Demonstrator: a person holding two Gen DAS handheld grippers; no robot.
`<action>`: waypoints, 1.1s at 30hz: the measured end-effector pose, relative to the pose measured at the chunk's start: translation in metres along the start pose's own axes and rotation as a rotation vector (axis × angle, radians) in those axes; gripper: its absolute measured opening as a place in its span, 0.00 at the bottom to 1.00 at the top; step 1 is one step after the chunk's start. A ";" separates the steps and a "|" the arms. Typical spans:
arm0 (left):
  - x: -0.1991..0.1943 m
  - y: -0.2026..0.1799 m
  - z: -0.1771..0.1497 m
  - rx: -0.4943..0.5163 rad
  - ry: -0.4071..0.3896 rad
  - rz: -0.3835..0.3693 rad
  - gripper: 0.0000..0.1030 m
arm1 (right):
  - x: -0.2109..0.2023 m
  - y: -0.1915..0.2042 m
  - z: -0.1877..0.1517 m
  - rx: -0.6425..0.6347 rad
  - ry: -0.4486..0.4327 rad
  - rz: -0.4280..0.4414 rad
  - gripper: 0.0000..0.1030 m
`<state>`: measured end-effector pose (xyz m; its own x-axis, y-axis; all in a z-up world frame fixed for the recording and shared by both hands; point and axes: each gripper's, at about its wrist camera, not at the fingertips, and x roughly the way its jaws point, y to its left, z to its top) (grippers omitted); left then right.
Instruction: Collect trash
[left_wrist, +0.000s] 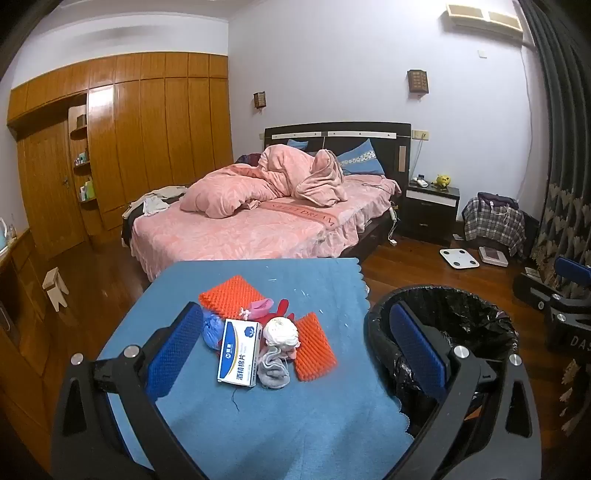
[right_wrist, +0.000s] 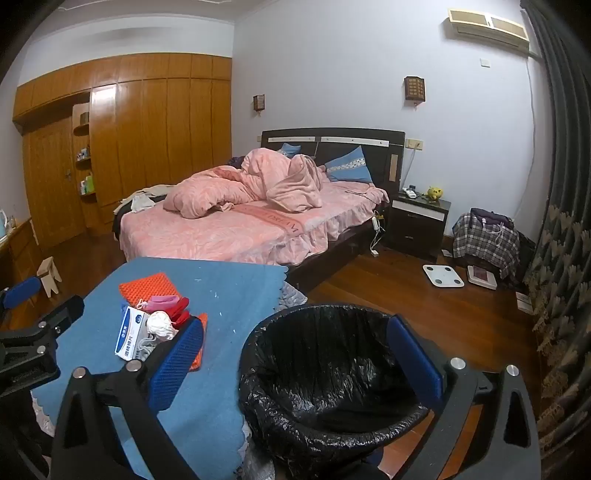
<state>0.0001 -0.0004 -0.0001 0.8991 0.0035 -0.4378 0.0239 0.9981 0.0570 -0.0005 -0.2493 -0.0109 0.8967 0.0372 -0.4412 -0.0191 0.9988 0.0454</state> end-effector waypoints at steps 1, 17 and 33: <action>0.000 0.000 0.000 0.000 -0.002 0.001 0.95 | 0.000 0.000 0.000 0.000 0.003 -0.001 0.94; 0.000 0.000 0.001 0.000 -0.005 0.002 0.95 | 0.000 0.000 -0.001 0.004 -0.002 0.001 0.94; 0.000 0.000 0.000 -0.002 -0.006 0.000 0.95 | 0.000 0.000 -0.001 0.004 -0.002 0.002 0.94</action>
<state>-0.0001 -0.0004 0.0000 0.9019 0.0031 -0.4320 0.0231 0.9982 0.0553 -0.0014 -0.2489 -0.0119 0.8975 0.0392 -0.4393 -0.0195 0.9986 0.0495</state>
